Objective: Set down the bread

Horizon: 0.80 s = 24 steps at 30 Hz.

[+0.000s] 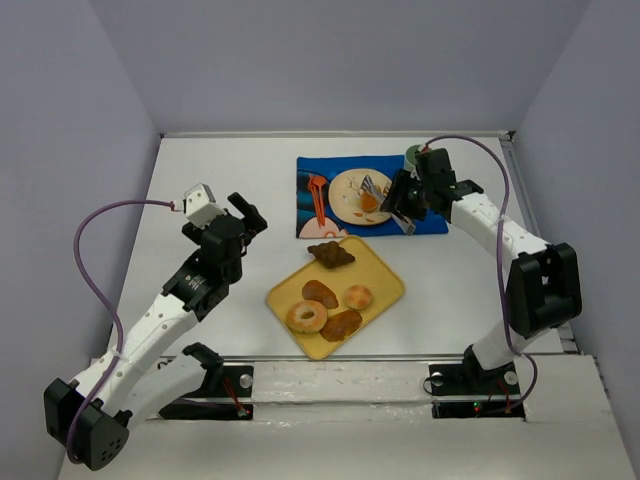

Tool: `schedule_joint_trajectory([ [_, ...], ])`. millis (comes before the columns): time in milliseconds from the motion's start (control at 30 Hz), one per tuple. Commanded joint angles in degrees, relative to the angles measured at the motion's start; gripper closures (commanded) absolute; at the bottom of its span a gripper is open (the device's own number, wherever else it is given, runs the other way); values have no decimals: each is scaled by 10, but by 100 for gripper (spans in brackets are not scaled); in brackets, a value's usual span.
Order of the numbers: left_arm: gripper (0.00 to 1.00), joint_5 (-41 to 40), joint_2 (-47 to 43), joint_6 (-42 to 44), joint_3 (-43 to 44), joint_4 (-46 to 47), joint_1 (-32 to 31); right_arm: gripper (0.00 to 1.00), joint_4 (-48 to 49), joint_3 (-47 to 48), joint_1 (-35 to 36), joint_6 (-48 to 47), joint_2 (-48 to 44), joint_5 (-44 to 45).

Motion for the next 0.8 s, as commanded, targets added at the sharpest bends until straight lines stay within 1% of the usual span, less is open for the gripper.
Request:
schedule_joint_trajectory([
  [0, 1, -12, -7, -4, -1, 15, 4, 42, -8, 24, -2, -22, -55, 31],
  [67, 1, -11, -7, -3, 0, 15, 4, 45, -14, 11, -2, -35, -73, 34],
  [100, 1, -8, -7, -3, 0, 14, 5, 45, -17, 2, -2, -44, -100, 32],
  [167, 1, -7, -6, -3, 0, 14, 5, 46, -22, -28, -2, -89, -130, 20],
  [200, 1, -7, -6, -3, 1, 14, 5, 46, -30, -37, -2, -112, -164, 13],
  [233, 1, -7, -5, -3, 1, 14, 5, 46, -35, -46, -2, -144, -180, -24],
  [267, 1, -6, -3, -2, 2, 15, 5, 48, -40, -63, -2, -201, -195, -41],
  [300, 1, -6, -3, -1, 2, 16, 5, 49, -55, -70, 18, -227, -222, -54],
  [333, 1, -6, -3, -1, 3, 16, 5, 48, -63, -73, 39, -287, -231, -78],
  [400, 1, -6, 0, 3, 3, 19, 5, 47, -66, -80, 93, -339, -240, -59],
  [433, 1, -6, 0, 2, 3, 19, 5, 46, -77, -80, 145, -392, -235, -34],
  [500, 1, -3, 0, 3, 3, 20, 5, 45, -89, -78, 182, -427, -221, 18],
  [567, 1, -1, -1, 5, 2, 23, 5, 45, -99, -73, 190, -480, -184, 30],
  [667, 1, 0, -4, 6, 1, 23, 6, 43, -111, -43, 196, -505, -125, 52],
  [767, 1, -3, -16, 6, -2, 21, 6, 41, -112, -17, 201, -524, -87, 64],
])
